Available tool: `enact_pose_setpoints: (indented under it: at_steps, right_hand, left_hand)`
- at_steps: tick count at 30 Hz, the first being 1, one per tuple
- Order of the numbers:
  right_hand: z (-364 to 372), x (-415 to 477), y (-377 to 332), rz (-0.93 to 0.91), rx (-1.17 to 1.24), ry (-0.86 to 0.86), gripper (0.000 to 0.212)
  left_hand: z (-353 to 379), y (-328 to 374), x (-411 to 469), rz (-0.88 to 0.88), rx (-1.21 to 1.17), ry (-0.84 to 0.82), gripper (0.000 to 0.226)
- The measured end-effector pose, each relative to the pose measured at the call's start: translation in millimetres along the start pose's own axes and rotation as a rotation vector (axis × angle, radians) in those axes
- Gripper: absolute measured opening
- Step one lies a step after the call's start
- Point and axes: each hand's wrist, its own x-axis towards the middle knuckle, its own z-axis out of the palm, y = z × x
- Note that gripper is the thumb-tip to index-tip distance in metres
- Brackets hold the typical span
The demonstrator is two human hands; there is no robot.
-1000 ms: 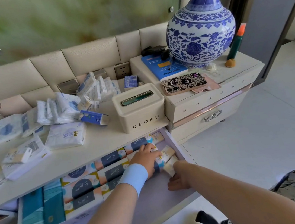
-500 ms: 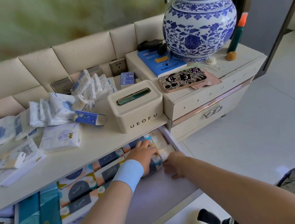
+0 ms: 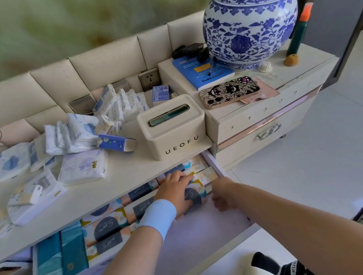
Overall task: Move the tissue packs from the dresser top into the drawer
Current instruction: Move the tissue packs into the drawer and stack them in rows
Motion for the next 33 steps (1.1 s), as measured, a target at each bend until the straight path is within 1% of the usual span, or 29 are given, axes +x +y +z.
enact_pose_setpoints:
  at_steps: [1, 2, 3, 5, 6, 7, 9, 13, 16, 18, 20, 22, 25, 28, 31, 33]
  right_hand:
    - [-3, -4, -1, -0.017, -0.144, -0.004, 0.024]
    - [-5, -7, -2, -0.071, -0.320, 0.011, 0.025]
    - [-7, -10, -3, -0.148, -0.513, 0.076, 0.024]
    - [-9, -13, -7, -0.418, -0.832, 0.298, 0.021]
    - [-8, -13, -11, -0.552, -0.898, 0.376, 0.022]
    - [-7, -15, -16, -0.655, -0.902, 0.410, 0.025]
    - [-9, -21, -24, -0.821, -0.940, 0.412, 0.028]
    - [-13, -39, -43, -1.154, -1.131, 0.434, 0.030]
    - [-3, -63, -61, -1.333, -1.164, 0.397, 0.029]
    - [14, -82, -78, -1.390, -1.170, 0.349, 0.030]
    - [38, -100, -95, -1.408, -1.197, 0.312, 0.032]
    - [65, -113, -111, -1.420, -1.235, 0.276, 0.034]
    - [107, -127, -132, -1.400, -1.330, 0.217, 0.036]
    - [144, -136, -151, -1.404, -1.378, 0.184, 0.040]
    - [189, -139, -170, -1.434, -1.403, 0.152, 0.042]
    - [222, -140, -179, -1.449, -1.435, 0.136, 0.044]
  left_hand:
    - [-1, 1, 0, -0.002, 0.019, -0.013, 0.073]
    - [-2, 2, 1, -0.008, 0.033, -0.024, 0.073]
    - [-4, 3, 1, -0.012, 0.044, -0.029, 0.072]
    - [-7, 5, 3, -0.015, 0.065, -0.022, 0.066]
    - [-9, 6, 3, -0.016, 0.078, -0.007, 0.063]
    - [-12, 7, 3, -0.019, 0.083, 0.011, 0.060]
    - [-17, 7, 1, -0.022, 0.062, 0.052, 0.055]
    - [-39, 2, -8, -0.001, 0.061, 0.168, 0.045]
    - [-67, -16, -18, -0.019, 0.082, 0.221, 0.038]
    - [-88, -35, -29, -0.061, 0.086, 0.244, 0.035]
    - [-108, -59, -43, -0.116, 0.094, 0.251, 0.034]
    - [-125, -88, -61, -0.197, 0.125, 0.216, 0.036]
    - [-144, -139, -88, -0.326, 0.183, 0.117, 0.042]
    - [-158, -187, -113, -0.461, 0.160, 0.119, 0.046]
    - [-163, -234, -135, -0.647, 0.132, 0.132, 0.058]
    - [-162, -262, -148, -0.769, 0.070, 0.103, 0.077]
